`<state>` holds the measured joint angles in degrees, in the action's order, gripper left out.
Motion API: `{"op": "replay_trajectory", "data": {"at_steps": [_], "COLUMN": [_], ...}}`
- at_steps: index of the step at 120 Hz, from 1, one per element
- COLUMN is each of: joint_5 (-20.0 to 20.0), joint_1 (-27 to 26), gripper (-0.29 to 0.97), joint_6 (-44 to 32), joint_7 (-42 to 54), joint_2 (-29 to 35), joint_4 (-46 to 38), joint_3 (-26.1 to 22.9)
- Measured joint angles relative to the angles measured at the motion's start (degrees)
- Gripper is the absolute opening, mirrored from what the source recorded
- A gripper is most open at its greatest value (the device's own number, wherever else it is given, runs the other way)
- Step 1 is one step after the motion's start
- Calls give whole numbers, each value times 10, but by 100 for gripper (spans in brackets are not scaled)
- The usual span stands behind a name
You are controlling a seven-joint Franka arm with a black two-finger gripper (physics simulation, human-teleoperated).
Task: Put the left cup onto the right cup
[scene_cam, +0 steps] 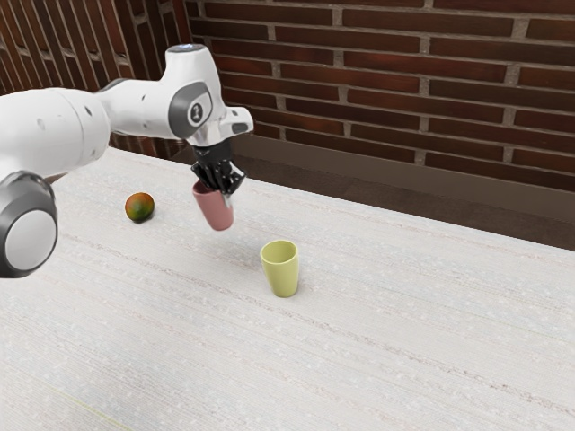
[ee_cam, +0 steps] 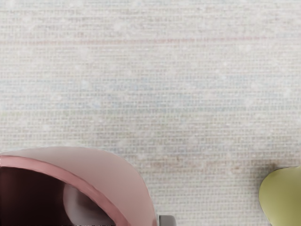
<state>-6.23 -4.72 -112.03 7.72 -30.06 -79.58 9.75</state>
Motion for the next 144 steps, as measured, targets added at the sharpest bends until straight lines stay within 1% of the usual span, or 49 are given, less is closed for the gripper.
{"op": "replay_trajectory", "data": {"at_steps": [17,30,41,51,75,117,144], "joint_5": [22,33,38,46,54,53,50], "joint_1": [-33,-53,-72,-86,-95,-102,-104], "gripper": [-10,-10,-10,-10,-10,-10,-10], "joint_6": [40,60,70,74,76,39,20], "joint_7": [-1,-1,-2,-3,-5,-8,-10], "joint_2": [72,105,113,109,69,32,21], "joint_4": [-31,-44,-46,-42,-25,-17,-17], "joint_3": [-9,-26,-37,-40,-41,-42,-42]}}
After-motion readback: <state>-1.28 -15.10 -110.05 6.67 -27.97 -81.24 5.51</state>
